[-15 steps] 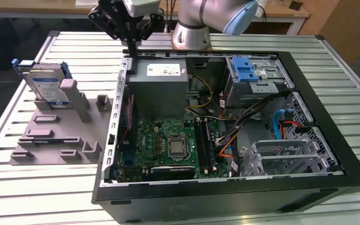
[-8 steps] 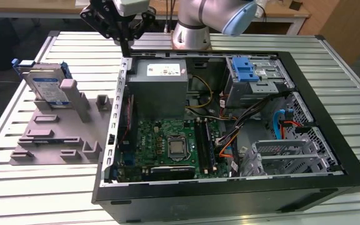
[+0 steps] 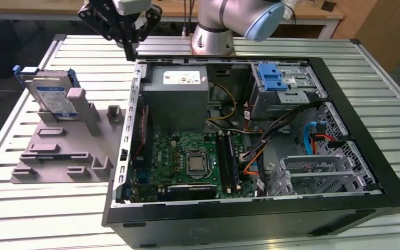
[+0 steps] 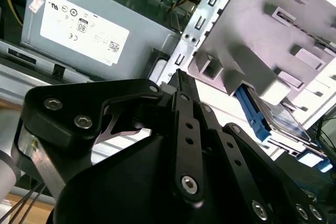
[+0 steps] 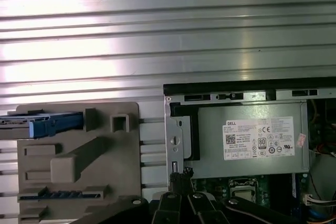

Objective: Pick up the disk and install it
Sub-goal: 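Reach for the disk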

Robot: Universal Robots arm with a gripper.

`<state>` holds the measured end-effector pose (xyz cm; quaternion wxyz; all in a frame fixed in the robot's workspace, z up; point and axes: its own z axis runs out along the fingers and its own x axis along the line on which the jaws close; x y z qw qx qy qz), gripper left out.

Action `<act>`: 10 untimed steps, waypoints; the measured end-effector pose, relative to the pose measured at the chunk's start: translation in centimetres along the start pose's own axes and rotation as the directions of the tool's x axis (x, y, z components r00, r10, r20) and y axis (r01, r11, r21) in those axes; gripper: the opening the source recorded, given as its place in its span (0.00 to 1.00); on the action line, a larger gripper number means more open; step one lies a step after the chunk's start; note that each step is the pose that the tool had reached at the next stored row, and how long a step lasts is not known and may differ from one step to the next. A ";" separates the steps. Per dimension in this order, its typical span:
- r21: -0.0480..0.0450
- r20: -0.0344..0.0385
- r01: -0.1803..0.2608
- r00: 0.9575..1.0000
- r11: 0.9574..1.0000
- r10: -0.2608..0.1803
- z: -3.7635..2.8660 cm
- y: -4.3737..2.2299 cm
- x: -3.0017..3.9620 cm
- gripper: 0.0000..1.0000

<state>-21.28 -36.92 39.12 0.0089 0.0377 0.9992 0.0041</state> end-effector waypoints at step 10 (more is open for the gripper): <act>0.000 -0.005 0.000 1.000 1.000 0.000 0.06 0.81 1.98 0.11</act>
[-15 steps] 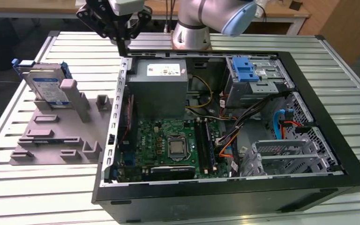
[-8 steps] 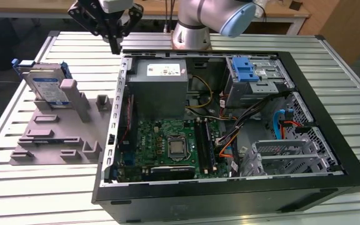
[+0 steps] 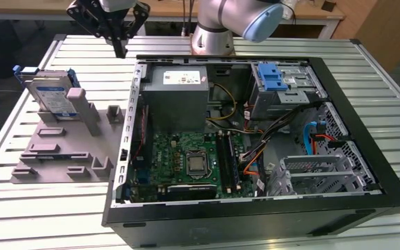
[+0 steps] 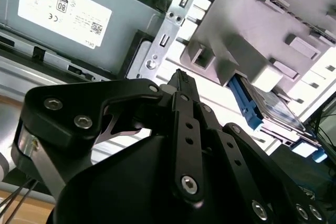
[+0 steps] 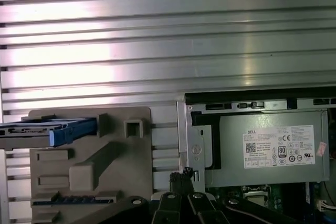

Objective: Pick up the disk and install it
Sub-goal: 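Reach for the disk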

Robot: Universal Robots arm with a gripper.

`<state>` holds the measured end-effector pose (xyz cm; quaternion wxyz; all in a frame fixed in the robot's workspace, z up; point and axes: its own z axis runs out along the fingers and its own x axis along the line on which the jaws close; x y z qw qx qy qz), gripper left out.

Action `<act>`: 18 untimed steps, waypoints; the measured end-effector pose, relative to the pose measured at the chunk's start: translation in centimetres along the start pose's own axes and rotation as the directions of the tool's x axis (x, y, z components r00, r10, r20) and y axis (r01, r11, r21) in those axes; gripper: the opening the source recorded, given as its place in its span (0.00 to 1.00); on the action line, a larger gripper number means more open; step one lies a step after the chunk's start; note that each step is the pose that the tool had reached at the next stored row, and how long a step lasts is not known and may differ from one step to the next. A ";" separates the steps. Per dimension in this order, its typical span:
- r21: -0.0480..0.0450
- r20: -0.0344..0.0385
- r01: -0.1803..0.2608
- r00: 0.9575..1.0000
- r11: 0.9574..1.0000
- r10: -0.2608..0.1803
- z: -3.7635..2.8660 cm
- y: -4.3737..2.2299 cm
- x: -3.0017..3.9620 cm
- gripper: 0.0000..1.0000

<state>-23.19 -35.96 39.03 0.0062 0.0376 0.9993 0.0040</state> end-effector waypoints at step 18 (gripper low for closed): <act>0.001 -0.015 0.000 1.000 1.000 0.000 0.10 0.63 3.05 0.11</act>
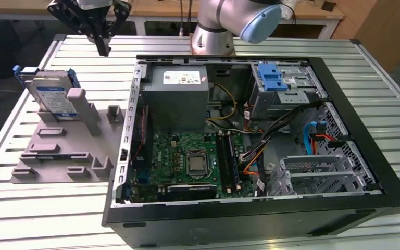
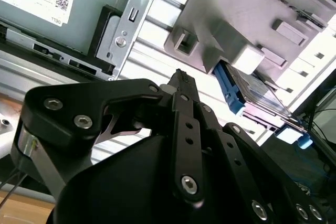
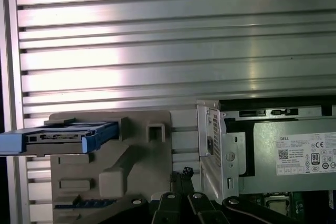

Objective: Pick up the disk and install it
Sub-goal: 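Reach for the disk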

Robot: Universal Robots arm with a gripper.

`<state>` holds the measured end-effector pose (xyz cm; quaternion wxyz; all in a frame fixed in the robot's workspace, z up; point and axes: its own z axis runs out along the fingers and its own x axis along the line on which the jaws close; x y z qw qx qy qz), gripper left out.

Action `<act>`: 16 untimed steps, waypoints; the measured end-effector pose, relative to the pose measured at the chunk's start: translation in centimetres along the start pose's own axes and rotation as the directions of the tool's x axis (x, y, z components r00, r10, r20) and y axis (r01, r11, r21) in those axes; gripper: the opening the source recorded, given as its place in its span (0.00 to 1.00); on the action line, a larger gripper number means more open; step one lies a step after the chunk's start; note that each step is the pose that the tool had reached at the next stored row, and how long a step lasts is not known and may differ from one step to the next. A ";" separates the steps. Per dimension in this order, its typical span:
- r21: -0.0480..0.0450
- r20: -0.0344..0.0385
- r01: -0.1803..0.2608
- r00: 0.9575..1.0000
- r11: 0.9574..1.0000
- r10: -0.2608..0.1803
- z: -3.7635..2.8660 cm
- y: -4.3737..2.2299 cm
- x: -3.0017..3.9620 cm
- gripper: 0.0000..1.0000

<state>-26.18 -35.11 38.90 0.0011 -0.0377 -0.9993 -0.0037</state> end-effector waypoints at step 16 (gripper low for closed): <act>0.001 -0.013 0.000 1.000 1.000 0.000 0.13 0.52 2.60 0.11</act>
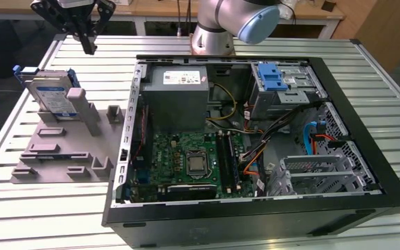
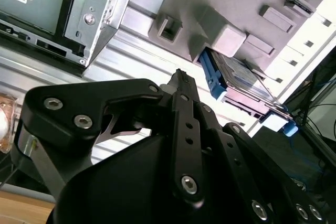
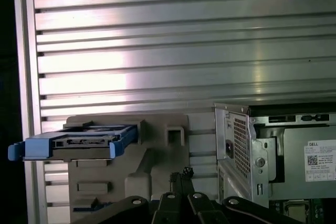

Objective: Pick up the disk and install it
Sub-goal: 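Reach for the disk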

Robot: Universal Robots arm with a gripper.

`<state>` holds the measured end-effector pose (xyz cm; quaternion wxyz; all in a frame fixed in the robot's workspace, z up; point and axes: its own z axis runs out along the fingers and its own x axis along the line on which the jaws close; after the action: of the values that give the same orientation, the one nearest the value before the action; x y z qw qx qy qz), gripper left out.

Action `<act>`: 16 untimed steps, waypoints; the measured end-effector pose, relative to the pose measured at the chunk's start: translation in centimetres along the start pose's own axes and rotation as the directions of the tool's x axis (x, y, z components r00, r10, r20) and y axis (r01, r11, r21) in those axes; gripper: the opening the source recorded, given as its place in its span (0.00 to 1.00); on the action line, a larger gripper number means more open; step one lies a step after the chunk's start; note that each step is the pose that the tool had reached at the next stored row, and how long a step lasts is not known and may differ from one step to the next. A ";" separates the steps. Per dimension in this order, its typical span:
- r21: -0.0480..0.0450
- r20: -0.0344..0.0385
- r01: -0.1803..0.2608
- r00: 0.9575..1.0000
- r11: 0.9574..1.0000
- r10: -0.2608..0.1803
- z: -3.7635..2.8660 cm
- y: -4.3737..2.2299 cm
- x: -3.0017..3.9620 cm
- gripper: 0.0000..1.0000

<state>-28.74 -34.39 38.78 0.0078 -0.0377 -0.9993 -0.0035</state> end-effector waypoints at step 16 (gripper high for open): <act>0.001 -0.013 0.000 1.000 1.000 0.000 0.17 0.44 2.57 0.11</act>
<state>-31.27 -33.76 38.66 0.0142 -0.0377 -0.9992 -0.0033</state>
